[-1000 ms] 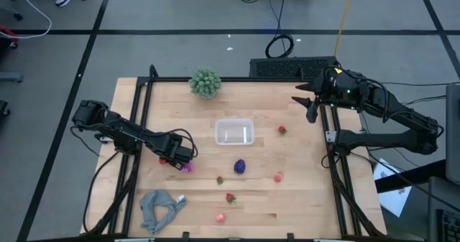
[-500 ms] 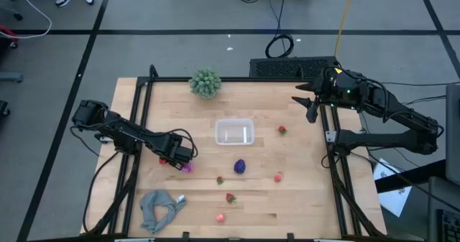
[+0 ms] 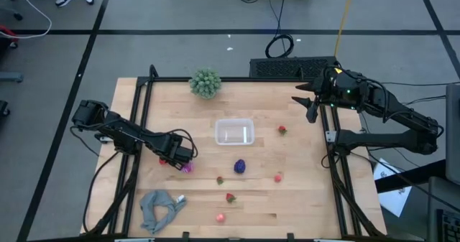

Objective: Pick and placing Produce into tupperware
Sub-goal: Put the dragon fruit into the bin

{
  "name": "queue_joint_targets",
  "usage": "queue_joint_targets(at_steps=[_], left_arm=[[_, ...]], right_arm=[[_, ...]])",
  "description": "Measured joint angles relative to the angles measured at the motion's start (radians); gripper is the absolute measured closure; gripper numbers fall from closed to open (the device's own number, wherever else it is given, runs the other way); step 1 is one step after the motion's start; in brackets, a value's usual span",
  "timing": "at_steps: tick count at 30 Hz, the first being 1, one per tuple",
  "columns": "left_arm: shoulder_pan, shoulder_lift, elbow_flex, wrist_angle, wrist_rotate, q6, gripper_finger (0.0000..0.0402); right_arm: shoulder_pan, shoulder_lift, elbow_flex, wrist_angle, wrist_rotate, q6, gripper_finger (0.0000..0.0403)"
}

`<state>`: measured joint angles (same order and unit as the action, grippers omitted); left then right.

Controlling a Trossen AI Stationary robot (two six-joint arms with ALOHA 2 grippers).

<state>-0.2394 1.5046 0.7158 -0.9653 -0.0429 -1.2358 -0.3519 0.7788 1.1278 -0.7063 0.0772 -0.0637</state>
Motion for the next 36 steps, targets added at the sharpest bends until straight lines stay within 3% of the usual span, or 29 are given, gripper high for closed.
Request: queue_joint_targets(at_steps=[4, 13, 20, 28, 36], left_arm=[[0.0, 0.0, 0.0, 0.0, -0.003, -0.003, 0.0166], [0.0, 0.002, 0.007, 0.0, -0.012, 0.001, 0.0194], [0.02, 0.002, 0.07, 0.001, -0.082, 0.051, 0.0174], [0.099, 0.002, 0.194, -0.028, -0.199, 0.198, 0.0171], [0.224, 0.002, 0.403, -0.025, -0.335, 0.443, 0.017]], right_arm=[[0.0, 0.0, 0.0, 0.0, 0.0, 0.0, 0.0209], [0.0, 0.0, 0.0, 0.0, 0.0, 0.0, 0.0209], [0.0, 0.0, 0.0, 0.022, 0.0, 0.0, 0.0209], [0.0, 0.0, 0.0, 0.047, 0.0, 0.0, 0.0209], [0.0, 0.0, 0.0, 0.053, 0.0, 0.0, 0.0209]])
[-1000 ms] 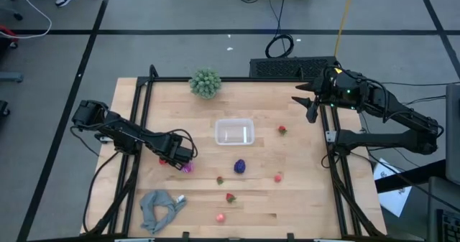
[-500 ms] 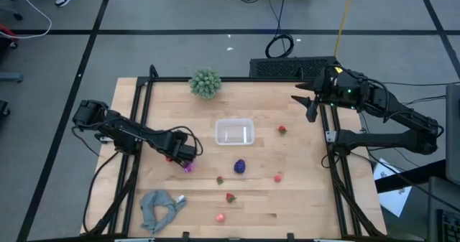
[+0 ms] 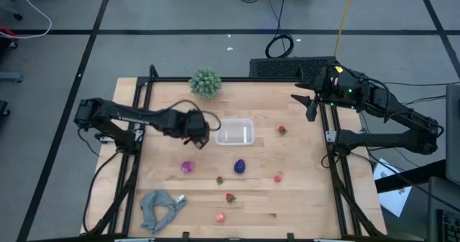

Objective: Pick and placing Produce into tupperware
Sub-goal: Put the dragon fruit into the bin

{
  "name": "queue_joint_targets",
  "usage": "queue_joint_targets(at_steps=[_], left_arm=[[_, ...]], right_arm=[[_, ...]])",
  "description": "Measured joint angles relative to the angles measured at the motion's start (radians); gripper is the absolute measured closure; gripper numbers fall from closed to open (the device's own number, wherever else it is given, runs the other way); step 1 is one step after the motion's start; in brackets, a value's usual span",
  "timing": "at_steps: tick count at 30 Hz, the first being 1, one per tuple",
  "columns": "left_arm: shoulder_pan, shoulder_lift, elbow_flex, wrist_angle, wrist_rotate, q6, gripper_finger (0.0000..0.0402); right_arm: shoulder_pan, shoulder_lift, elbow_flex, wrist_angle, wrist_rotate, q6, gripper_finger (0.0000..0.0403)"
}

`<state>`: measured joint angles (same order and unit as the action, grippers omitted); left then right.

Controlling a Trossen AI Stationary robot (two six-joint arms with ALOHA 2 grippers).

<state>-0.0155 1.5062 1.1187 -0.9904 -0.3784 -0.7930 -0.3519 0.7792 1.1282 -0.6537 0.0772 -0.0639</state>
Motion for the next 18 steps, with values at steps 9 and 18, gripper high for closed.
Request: queue_joint_targets(at_steps=[9, 18], left_arm=[[0.092, 0.007, 0.232, 0.04, -0.007, 0.233, 0.017], [0.1, 0.24, 0.525, 0.012, 0.035, 0.439, 0.017]], right_arm=[[0.0, -0.002, 0.04, -0.001, 0.0, -0.026, 0.0209], [0.0, -0.007, 0.075, -0.001, 0.001, -0.034, 0.0209]])
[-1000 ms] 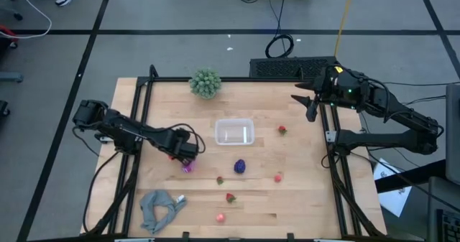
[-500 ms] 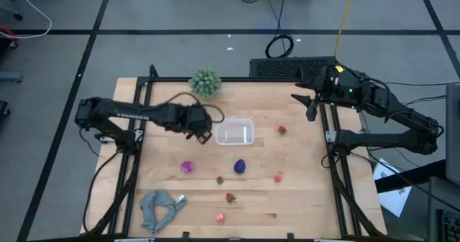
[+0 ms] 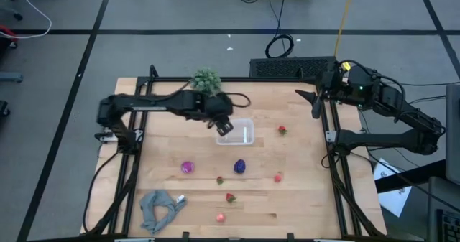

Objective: Pick and placing Produce into tupperware
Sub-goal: Put the dragon fruit into the bin

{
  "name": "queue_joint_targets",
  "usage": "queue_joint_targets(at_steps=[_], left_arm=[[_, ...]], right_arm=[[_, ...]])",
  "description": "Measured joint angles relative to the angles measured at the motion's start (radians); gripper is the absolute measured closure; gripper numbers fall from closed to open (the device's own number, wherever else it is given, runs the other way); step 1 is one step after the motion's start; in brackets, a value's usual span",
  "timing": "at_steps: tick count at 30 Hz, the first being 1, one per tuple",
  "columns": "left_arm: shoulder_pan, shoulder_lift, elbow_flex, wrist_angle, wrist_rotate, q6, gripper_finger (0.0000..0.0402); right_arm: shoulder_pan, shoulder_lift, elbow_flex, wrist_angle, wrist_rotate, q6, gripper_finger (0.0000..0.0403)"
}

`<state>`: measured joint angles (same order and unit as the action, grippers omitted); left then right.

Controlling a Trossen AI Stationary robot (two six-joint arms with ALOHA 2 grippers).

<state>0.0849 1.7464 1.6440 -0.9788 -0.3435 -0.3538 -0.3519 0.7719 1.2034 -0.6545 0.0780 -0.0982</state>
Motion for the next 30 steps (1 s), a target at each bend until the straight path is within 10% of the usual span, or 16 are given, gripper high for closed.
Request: queue_joint_targets(at_steps=[7, 30], left_arm=[[0.003, 0.207, 0.189, -0.21, 0.039, 0.02, 0.0169], [0.006, 0.443, 0.19, -0.159, 0.119, 0.046, 0.0169]], right_arm=[[0.0, -0.025, 0.0, -0.039, 0.004, 0.003, 0.0209], [0.0, -0.067, 0.0, -0.072, 0.005, 0.0, 0.0209]])
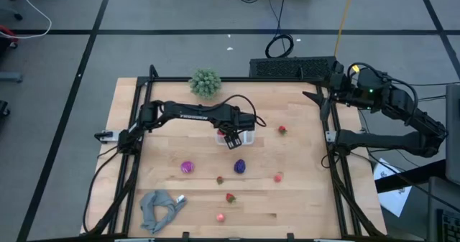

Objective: Pick and placing Produce into tupperware
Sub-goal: Put the dragon fruit into the bin

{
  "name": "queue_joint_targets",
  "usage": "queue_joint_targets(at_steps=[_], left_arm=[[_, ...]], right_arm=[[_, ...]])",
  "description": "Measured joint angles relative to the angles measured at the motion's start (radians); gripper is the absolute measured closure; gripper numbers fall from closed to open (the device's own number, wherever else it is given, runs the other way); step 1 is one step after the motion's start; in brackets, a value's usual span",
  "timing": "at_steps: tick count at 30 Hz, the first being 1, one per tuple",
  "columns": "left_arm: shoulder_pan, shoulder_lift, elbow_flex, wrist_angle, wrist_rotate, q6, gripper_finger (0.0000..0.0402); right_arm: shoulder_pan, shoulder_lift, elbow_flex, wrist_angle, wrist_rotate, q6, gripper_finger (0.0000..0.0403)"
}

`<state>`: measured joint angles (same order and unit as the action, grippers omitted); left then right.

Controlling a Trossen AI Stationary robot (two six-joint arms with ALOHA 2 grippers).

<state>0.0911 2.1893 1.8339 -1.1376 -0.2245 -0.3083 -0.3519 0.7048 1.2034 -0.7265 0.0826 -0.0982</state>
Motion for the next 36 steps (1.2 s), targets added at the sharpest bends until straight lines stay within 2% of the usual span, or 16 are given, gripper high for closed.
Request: queue_joint_targets(at_steps=[36], left_arm=[[0.023, 0.062, -0.008, 0.093, 0.016, 0.025, 0.0169]], right_arm=[[0.0, 0.0, 0.0, -0.011, 0.0, 0.011, 0.0209]])
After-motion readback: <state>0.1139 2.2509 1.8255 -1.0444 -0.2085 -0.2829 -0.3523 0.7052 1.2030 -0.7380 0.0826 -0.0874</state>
